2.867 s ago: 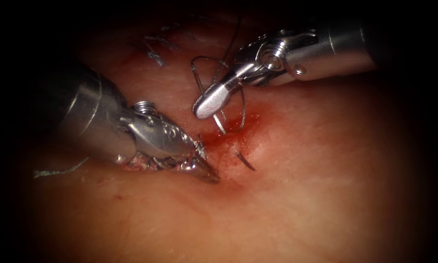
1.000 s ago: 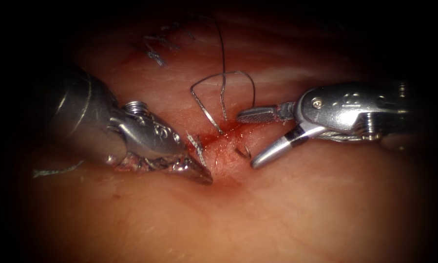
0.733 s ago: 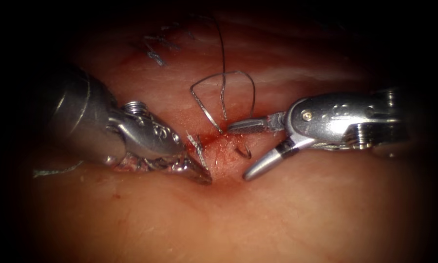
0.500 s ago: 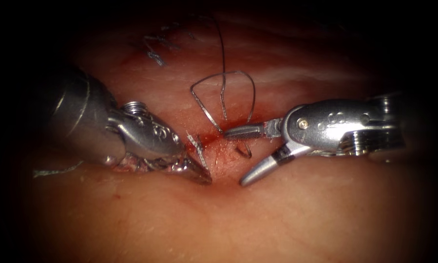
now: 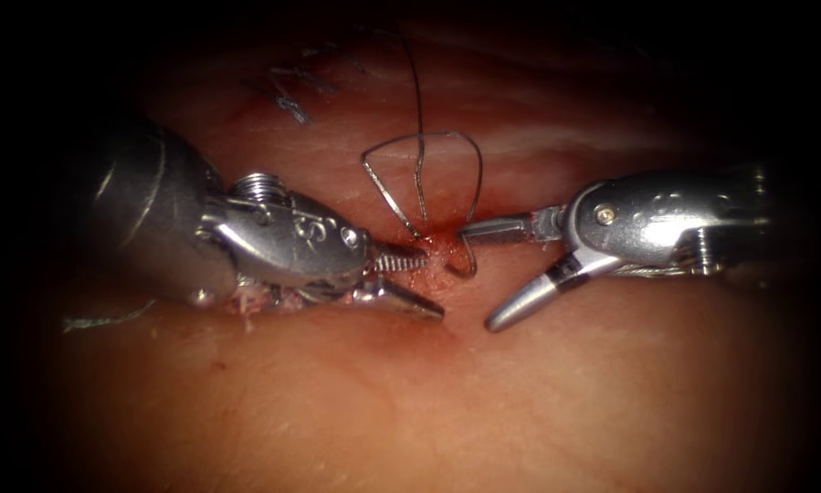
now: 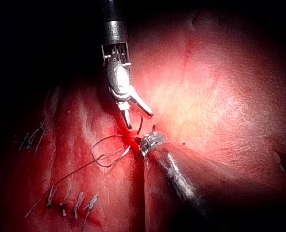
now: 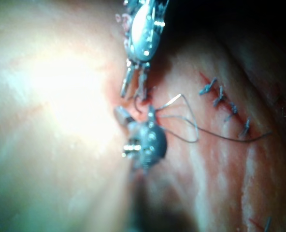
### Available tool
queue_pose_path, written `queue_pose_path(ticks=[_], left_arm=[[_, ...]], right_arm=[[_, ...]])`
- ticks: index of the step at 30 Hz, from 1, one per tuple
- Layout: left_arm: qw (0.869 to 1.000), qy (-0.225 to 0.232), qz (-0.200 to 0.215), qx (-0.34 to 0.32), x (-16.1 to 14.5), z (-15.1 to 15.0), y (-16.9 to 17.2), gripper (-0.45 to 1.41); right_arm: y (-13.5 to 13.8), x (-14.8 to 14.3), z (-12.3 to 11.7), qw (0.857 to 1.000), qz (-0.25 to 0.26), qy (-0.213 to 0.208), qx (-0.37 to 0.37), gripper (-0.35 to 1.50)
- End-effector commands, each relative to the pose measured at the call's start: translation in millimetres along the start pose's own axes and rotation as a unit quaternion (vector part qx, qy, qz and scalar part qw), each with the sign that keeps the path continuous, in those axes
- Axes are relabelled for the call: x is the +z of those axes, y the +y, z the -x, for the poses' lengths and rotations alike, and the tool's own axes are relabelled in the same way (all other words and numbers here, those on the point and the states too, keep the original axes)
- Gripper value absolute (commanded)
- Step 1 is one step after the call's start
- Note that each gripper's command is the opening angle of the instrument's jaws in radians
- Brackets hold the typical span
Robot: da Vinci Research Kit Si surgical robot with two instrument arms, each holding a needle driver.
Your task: Wound Closure
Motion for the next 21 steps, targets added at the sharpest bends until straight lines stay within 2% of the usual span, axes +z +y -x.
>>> queue_pose_path(ticks=[1, 6, 12, 16, 21], left_arm=[[1.000, 0.000, -0.002, -0.002, 0.7, 0.2, 0.2, 0.39], [1.000, 0.017, -0.020, -0.002, 0.9, 0.1, 0.2, 0.32], [0.999, 0.031, -0.021, 0.008, 1.5, -0.5, 0.8, 0.24], [0.999, 0.041, -0.019, 0.012, 2.0, -1.1, 1.2, 0.20], [0.998, 0.056, -0.020, 0.016, 2.3, -1.7, 1.4, 0.19]], right_arm=[[0.1, 0.5, 0.5, 1.000, 0.000, 0.001, -0.001, 1.39], [0.1, -0.3, 1.3, 1.000, 0.002, 0.000, 0.007, 1.32], [0.5, -2.5, 3.1, 1.000, 0.026, -0.005, 0.017, 1.32], [0.4, -2.9, 3.9, 0.998, 0.048, -0.010, 0.026, 1.32], [0.1, -2.6, 4.3, 0.999, 0.031, -0.009, 0.031, 1.30]])
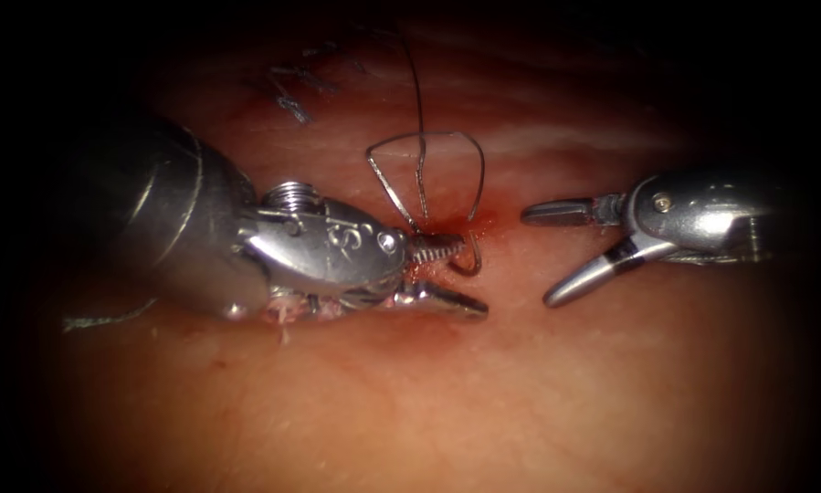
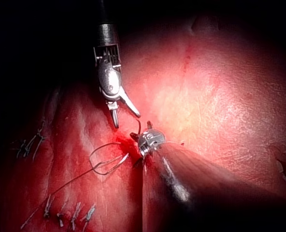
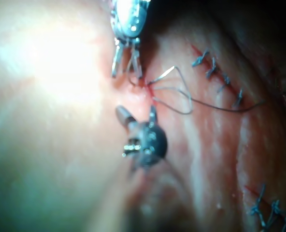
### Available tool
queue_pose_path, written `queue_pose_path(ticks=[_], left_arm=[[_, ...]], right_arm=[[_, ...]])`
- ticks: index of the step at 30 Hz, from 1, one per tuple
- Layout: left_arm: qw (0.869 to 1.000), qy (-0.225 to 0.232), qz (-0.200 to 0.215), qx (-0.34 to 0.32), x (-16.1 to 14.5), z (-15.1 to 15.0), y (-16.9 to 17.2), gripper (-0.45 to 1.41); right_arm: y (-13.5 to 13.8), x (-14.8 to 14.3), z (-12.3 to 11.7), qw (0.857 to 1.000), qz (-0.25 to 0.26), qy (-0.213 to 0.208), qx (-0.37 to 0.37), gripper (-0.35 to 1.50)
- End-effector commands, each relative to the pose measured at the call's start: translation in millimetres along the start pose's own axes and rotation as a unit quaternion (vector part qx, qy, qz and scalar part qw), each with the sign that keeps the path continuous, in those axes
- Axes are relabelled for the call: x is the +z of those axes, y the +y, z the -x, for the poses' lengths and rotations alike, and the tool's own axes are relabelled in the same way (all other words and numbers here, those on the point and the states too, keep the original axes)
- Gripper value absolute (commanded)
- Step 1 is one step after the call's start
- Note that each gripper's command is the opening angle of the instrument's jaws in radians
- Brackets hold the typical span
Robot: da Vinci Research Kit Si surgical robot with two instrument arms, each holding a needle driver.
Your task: Wound Closure
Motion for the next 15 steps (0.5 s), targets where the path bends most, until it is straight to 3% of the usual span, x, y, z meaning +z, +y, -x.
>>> queue_pose_path(ticks=[1, 9, 11, 13, 15], left_arm=[[1.000, 0.003, 0.000, 0.001, 0.7, 0.2, 0.2, 0.19], [1.000, 0.011, -0.006, -0.003, 0.9, -0.2, -0.8, 0.09], [1.000, 0.012, -0.009, -0.005, 1.1, -0.3, -1.1, -0.06], [1.000, 0.012, -0.010, -0.006, 1.1, -0.3, -1.1, -0.45], [1.000, 0.017, -0.010, -0.008, 1.0, -0.4, -1.0, -0.45]], right_arm=[[-0.1, 1.2, 0.6, 1.000, -0.012, 0.002, -0.002, 1.30], [-0.8, 2.6, 1.2, 1.000, -0.010, 0.000, 0.004, 1.28], [-0.9, 2.6, 1.1, 1.000, -0.010, 0.000, 0.005, 1.28], [-0.9, 2.5, 0.9, 1.000, -0.010, 0.000, 0.005, 1.28], [-0.8, 2.4, 0.9, 1.000, -0.010, 0.000, 0.009, 1.27]])
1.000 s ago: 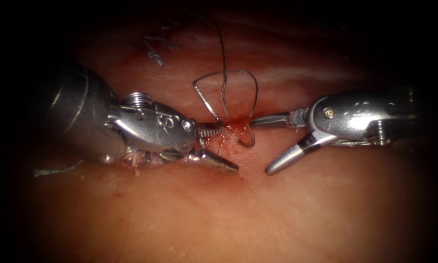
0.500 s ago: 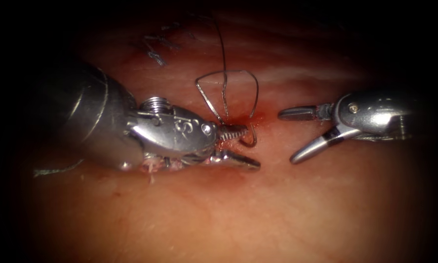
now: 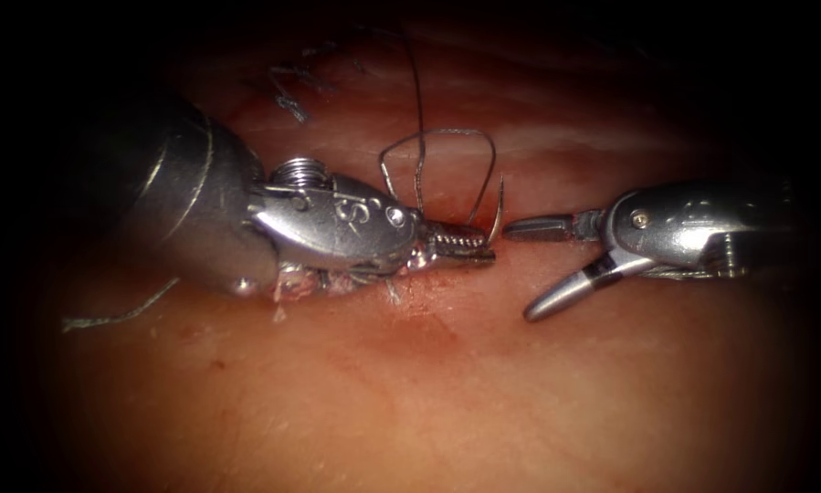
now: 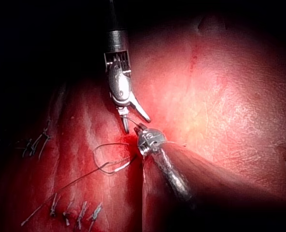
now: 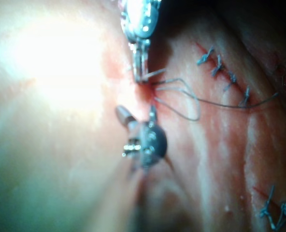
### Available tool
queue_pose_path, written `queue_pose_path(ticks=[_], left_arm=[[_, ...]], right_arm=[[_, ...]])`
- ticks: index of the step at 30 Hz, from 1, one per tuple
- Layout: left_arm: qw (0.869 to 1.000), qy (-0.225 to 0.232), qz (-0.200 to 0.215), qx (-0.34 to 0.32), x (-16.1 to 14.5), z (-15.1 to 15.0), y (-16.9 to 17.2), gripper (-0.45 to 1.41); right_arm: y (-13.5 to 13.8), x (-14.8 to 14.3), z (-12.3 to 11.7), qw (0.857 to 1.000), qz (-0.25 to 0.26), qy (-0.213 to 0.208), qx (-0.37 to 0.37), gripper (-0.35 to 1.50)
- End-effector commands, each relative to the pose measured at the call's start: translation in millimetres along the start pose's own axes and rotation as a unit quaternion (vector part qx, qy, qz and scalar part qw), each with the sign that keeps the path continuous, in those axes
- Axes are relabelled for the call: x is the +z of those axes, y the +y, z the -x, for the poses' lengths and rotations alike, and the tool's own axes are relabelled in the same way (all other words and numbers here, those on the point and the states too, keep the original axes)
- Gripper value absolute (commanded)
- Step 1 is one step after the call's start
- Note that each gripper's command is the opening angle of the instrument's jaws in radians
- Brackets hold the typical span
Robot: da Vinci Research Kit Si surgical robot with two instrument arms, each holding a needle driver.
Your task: Wound Closure
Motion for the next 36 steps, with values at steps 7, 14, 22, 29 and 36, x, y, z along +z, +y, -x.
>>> queue_pose_path(ticks=[7, 14, 22, 29, 36], left_arm=[[1.000, 0.006, 0.008, -0.007, -0.6, -0.5, 1.6, -0.45], [1.000, 0.009, 0.023, -0.007, -1.5, -1.1, 2.1, -0.45], [0.984, 0.042, 0.113, -0.129, -2.5, -0.9, 3.4, -0.45], [0.951, 0.067, 0.196, -0.228, -3.8, -1.4, 4.1, -0.45], [0.925, 0.102, 0.270, -0.247, -7.9, -4.5, 4.7, -0.45]], right_arm=[[0.2, 0.5, 0.2, 1.000, -0.001, 0.001, 0.008, 1.25], [0.2, 0.4, 0.2, 1.000, -0.001, 0.000, 0.013, 1.23], [0.2, 0.3, 0.1, 0.999, -0.002, 0.000, 0.032, 1.18], [0.0, 0.4, -0.1, 0.999, -0.002, 0.000, 0.043, 1.17], [-0.3, 0.5, -0.1, 0.999, -0.002, 0.000, 0.049, 1.15]])
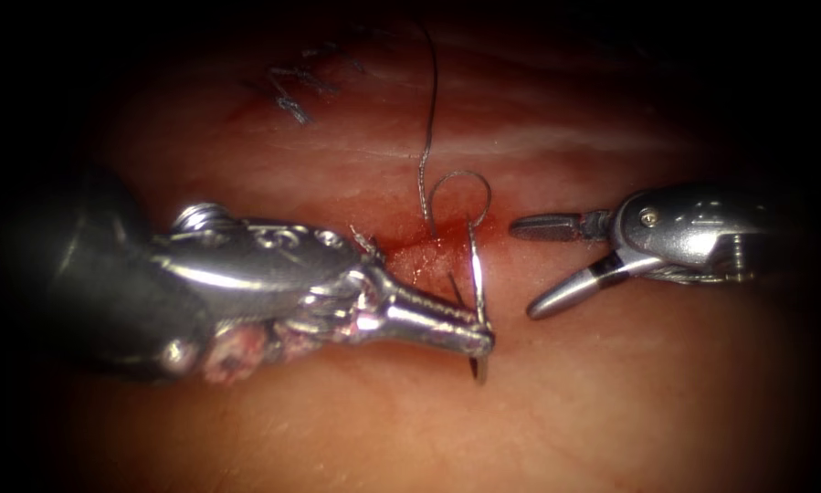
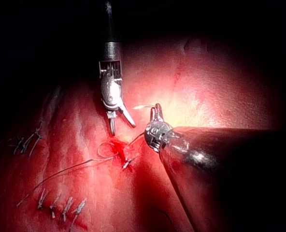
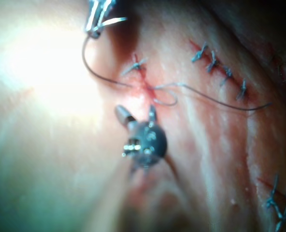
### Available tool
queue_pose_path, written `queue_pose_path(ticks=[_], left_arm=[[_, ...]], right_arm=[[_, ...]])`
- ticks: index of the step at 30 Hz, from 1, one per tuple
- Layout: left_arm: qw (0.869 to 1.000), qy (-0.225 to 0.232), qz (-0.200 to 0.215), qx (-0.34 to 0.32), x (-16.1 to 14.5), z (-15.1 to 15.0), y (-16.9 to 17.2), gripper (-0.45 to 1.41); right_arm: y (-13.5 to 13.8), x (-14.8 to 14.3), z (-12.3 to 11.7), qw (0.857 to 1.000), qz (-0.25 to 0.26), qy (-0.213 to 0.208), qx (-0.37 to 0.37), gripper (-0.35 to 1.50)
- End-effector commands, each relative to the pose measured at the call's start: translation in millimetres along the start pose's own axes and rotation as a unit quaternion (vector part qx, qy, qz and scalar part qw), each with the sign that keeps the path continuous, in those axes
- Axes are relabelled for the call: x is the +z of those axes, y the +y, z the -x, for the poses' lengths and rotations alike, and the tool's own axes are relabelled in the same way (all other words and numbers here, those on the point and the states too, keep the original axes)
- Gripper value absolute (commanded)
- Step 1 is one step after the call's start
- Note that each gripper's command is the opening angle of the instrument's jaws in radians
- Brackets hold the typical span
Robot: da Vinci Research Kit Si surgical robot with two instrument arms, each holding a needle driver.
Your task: Wound Closure
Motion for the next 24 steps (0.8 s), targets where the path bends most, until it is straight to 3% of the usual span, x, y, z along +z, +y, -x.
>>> queue_pose_path(ticks=[1, 6, 9, 11, 15, 16, 17, 19, 21, 24], left_arm=[[1.000, 0.000, -0.001, 0.006, 0.6, 0.4, -0.3, -0.45], [0.996, 0.015, -0.015, 0.081, -1.0, -1.9, 1.2, -0.45], [0.982, 0.012, -0.062, 0.176, -2.9, -3.7, 1.8, -0.45], [0.978, 0.010, -0.072, 0.196, -3.3, -4.1, 1.9, -0.45], [0.954, 0.007, -0.124, 0.271, -5.0, -6.2, 2.7, -0.45], [0.943, 0.001, -0.148, 0.299, -5.9, -7.3, 3.0, -0.45], [0.943, 0.001, -0.148, 0.299, -5.9, -7.3, 3.0, -0.45], [0.921, -0.005, -0.178, 0.348, -7.4, -8.9, 3.2, -0.45], [0.916, -0.006, -0.183, 0.356, -7.7, -9.2, 3.2, -0.45], [0.899, -0.011, -0.206, 0.386, -8.4, -10.5, 2.6, -0.45]], right_arm=[[0.0, 0.9, 0.2, 1.000, -0.001, 0.001, 0.000, 1.15], [-0.1, 0.9, 0.1, 1.000, -0.001, 0.001, 0.000, 1.08], [-0.1, 1.0, 0.0, 1.000, -0.001, 0.001, 0.000, 1.07], [0.0, 1.0, 0.0, 1.000, -0.001, 0.001, 0.001, 1.07], [0.1, 1.1, 0.0, 1.000, 0.000, 0.002, 0.001, 1.05], [0.2, 1.2, 0.0, 1.000, 0.001, 0.002, 0.001, 1.05], [0.2, 1.2, 0.0, 1.000, 0.001, 0.002, 0.001, 1.05], [0.2, 1.3, 0.0, 1.000, 0.001, 0.004, 0.001, 1.03], [0.3, 1.3, 0.0, 1.000, 0.001, 0.004, 0.001, 1.03], [0.3, 1.3, -0.4, 1.000, 0.002, 0.007, 0.003, 1.03]])
